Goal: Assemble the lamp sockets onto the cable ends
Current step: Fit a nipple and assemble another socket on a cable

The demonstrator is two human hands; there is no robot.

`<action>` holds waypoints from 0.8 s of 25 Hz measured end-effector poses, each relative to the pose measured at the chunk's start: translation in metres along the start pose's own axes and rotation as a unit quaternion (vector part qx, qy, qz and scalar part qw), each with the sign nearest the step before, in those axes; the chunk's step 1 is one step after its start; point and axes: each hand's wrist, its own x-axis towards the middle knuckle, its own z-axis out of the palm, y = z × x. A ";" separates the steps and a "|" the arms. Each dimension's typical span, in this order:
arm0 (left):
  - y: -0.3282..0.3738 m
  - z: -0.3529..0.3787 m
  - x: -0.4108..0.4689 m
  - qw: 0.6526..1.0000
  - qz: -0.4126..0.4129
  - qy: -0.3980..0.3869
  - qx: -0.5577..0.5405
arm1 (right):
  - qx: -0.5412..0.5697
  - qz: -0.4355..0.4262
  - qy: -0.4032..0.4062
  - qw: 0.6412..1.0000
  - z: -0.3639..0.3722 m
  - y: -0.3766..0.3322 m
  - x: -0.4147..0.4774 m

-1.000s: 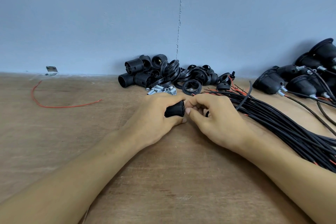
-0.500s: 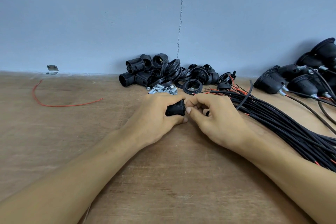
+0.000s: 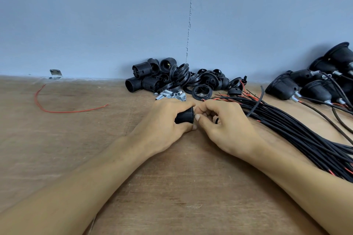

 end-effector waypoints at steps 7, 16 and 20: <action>-0.005 0.003 0.002 0.995 -0.090 -0.030 0.000 | 0.042 0.020 -0.014 0.999 -0.012 0.007 0.007; -0.004 -0.004 0.008 0.943 -0.257 0.094 -0.189 | -0.079 0.026 -0.116 0.990 -0.032 0.038 0.011; 0.000 -0.002 0.009 0.902 -0.304 0.095 -0.291 | -0.061 -0.001 -0.071 0.996 -0.025 0.041 0.009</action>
